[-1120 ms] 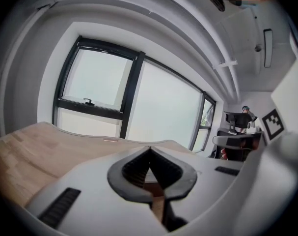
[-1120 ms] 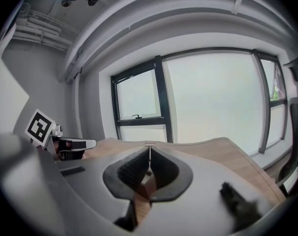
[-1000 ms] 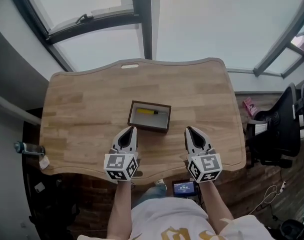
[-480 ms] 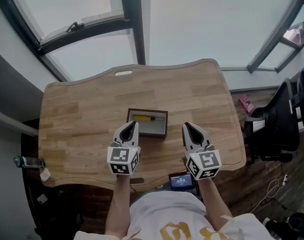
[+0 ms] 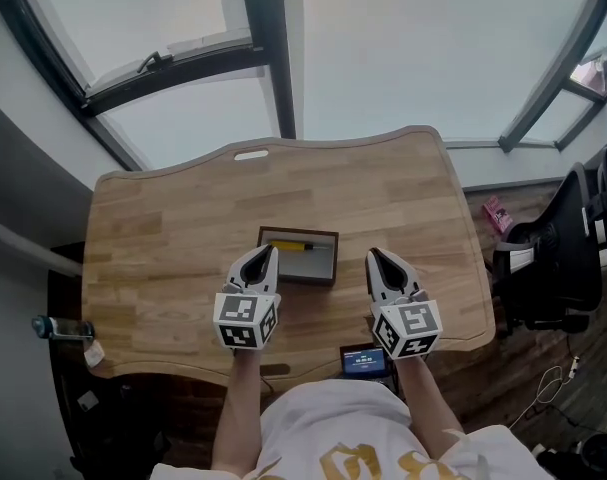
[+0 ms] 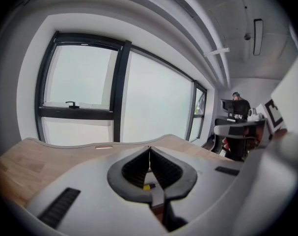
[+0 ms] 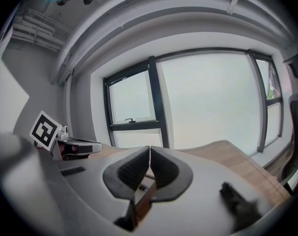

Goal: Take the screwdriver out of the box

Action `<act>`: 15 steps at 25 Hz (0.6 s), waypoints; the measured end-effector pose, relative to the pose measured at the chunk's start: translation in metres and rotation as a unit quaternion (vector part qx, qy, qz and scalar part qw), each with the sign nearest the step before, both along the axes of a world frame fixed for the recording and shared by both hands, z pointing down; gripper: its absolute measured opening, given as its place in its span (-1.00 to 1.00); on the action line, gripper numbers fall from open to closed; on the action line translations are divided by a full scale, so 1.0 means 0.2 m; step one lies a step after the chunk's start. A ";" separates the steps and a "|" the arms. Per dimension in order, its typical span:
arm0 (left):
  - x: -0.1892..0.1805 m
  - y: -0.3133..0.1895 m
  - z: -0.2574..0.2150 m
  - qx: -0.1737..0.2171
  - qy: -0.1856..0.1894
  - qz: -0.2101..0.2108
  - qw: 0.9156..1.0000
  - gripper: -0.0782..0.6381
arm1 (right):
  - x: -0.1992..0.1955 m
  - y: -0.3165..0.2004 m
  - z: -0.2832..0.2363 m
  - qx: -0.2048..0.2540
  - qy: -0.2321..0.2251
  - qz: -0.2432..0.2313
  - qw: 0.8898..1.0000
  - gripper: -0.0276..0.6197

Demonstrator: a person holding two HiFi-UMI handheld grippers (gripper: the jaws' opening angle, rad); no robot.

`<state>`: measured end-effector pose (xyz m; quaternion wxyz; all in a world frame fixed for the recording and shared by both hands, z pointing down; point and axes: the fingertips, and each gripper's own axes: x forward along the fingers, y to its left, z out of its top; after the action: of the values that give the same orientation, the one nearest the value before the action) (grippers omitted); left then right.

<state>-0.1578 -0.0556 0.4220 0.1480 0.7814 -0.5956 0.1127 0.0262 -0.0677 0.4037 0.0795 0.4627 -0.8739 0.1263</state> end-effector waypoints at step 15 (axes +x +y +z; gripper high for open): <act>-0.01 -0.10 0.12 -0.039 -0.016 0.022 0.999 -0.74 | -0.05 -0.11 0.12 -0.033 -0.011 -0.008 0.999 -0.82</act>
<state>-0.1601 -0.0766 0.4462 0.1665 0.7861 -0.5755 0.1520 0.0168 -0.0900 0.4275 0.0858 0.4518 -0.8735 0.1597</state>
